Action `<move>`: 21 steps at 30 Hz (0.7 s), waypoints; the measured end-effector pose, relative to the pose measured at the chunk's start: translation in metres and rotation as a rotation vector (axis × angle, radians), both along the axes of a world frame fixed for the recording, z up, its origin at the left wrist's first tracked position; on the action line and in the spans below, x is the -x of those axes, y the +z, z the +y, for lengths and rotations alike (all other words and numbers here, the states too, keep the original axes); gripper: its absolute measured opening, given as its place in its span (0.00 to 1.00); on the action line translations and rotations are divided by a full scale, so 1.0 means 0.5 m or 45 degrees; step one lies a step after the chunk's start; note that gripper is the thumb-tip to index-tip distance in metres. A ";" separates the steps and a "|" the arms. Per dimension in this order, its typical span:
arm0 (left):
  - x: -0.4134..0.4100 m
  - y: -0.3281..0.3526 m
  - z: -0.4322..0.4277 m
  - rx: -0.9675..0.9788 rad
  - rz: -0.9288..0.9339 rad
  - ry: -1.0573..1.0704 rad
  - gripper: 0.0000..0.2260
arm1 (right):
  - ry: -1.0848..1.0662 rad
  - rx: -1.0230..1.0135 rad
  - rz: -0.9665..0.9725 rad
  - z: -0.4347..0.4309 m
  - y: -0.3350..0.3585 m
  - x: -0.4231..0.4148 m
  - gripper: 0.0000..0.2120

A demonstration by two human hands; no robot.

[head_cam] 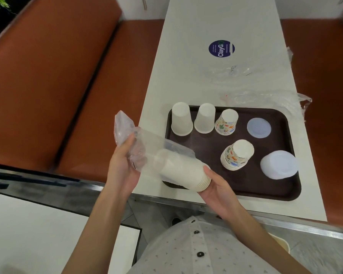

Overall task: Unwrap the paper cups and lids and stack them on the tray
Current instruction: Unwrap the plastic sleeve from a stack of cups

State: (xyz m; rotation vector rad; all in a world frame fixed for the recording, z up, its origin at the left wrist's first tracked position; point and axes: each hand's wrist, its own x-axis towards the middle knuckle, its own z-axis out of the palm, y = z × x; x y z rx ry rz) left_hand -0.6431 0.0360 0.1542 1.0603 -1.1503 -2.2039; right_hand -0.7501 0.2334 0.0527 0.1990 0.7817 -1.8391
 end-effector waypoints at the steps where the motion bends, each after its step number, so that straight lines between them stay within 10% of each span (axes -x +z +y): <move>1: -0.003 0.002 -0.001 -0.020 0.028 -0.009 0.11 | -0.015 -0.011 -0.014 0.001 -0.005 0.004 0.17; 17: 0.062 -0.045 -0.020 -0.278 0.149 -0.080 0.13 | 0.076 -0.072 0.050 -0.137 -0.076 0.061 0.16; 21: 0.064 -0.056 -0.031 -0.334 0.198 -0.106 0.07 | 0.255 -0.589 0.629 -0.146 -0.082 0.082 0.16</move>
